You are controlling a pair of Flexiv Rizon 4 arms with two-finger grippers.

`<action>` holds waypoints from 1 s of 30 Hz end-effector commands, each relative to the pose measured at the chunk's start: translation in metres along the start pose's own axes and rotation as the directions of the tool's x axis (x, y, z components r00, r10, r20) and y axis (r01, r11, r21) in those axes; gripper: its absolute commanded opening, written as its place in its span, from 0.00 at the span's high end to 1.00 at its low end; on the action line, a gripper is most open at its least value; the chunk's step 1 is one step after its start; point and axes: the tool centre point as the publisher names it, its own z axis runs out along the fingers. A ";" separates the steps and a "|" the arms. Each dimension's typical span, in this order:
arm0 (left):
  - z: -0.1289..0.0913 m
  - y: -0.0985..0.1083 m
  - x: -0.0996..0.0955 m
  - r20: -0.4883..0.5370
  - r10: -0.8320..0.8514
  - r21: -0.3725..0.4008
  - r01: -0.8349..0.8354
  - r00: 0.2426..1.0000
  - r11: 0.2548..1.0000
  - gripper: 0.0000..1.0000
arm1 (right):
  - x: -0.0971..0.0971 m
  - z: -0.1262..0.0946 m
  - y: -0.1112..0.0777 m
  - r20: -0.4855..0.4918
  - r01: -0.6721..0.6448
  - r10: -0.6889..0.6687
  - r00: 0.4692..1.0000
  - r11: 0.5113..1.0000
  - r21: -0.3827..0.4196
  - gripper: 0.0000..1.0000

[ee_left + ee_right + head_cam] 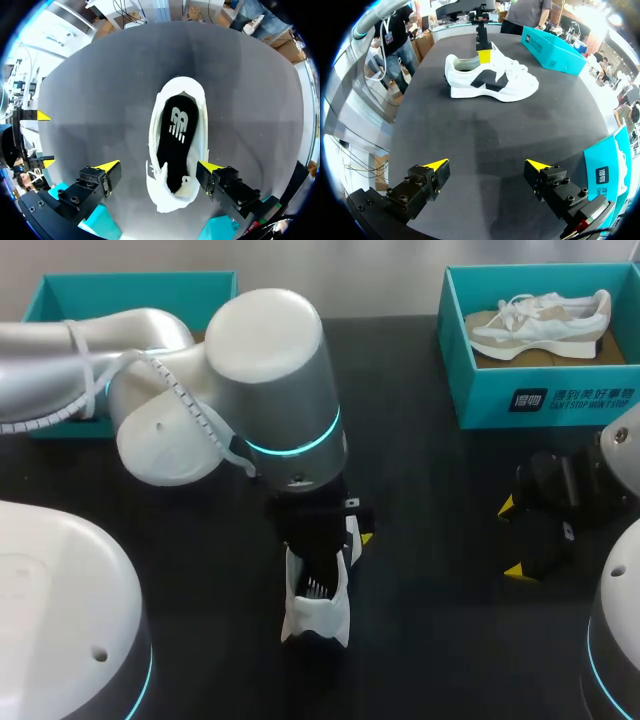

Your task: Take the shoe out of the shoebox, open the shoe tongue, remove and reinsert the insole, then place the shoe into the shoebox

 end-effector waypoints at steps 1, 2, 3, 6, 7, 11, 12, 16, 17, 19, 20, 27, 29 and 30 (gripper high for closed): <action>-0.019 -0.004 0.012 0.016 -0.005 -0.011 0.005 1.000 1.000 0.00 | 0.002 0.000 0.000 0.003 0.000 0.000 1.000 1.000 0.001 0.00; -0.021 -0.002 0.012 0.018 -0.007 -0.013 0.007 1.000 1.000 0.00 | 0.002 0.000 0.000 0.003 0.000 0.000 1.000 1.000 0.001 0.00; -0.024 -0.001 0.013 0.019 -0.009 -0.014 0.009 1.000 1.000 0.00 | 0.002 0.000 0.000 0.003 0.000 0.000 1.000 1.000 0.001 0.00; -0.030 0.002 0.015 0.023 -0.014 -0.022 0.014 1.000 1.000 0.00 | 0.002 0.000 0.000 0.003 0.000 0.000 1.000 1.000 0.001 0.00; -0.031 0.003 0.016 0.021 -0.015 -0.025 0.016 1.000 1.000 0.00 | 0.002 0.000 0.000 0.003 0.000 0.000 1.000 1.000 0.001 0.00; -0.034 0.009 0.017 0.014 -0.019 -0.031 0.019 1.000 0.999 0.00 | 0.002 0.000 0.000 0.003 0.000 0.000 1.000 1.000 0.001 0.00; -0.035 0.013 0.017 0.013 -0.020 -0.032 0.020 1.000 0.999 0.00 | 0.002 0.000 0.000 0.003 0.000 0.000 1.000 1.000 0.001 0.00; -0.040 0.031 0.018 0.016 -0.025 0.020 0.024 1.000 0.999 0.00 | 0.002 0.000 0.000 0.003 0.000 0.000 1.000 1.000 0.001 0.00; -0.041 0.036 0.019 0.017 -0.025 0.020 0.025 1.000 1.000 0.00 | 0.002 0.000 0.000 0.003 0.000 0.000 1.000 1.000 0.001 0.00; -0.042 0.045 0.018 0.008 -0.022 0.016 0.022 1.000 1.000 0.00 | 0.002 0.000 0.000 0.003 0.000 0.000 1.000 1.000 0.001 0.00; -0.044 0.050 0.018 0.012 -0.020 0.025 0.020 1.000 0.999 0.00 | 0.002 0.000 0.000 0.003 0.000 0.000 1.000 1.000 0.001 0.00; -0.044 0.077 0.012 0.008 -0.004 0.081 0.003 1.000 0.997 0.00 | 0.002 0.000 0.000 0.003 0.000 0.000 1.000 1.000 0.001 0.00; -0.043 0.081 0.010 0.001 -0.005 0.083 0.005 1.000 0.997 0.00 | 0.002 0.000 0.000 0.003 0.000 0.000 1.000 1.000 0.001 0.00; -0.043 0.084 0.010 0.001 -0.006 0.099 0.006 1.000 0.995 0.00 | 0.002 0.000 0.000 0.003 0.000 0.000 1.000 1.000 0.001 0.00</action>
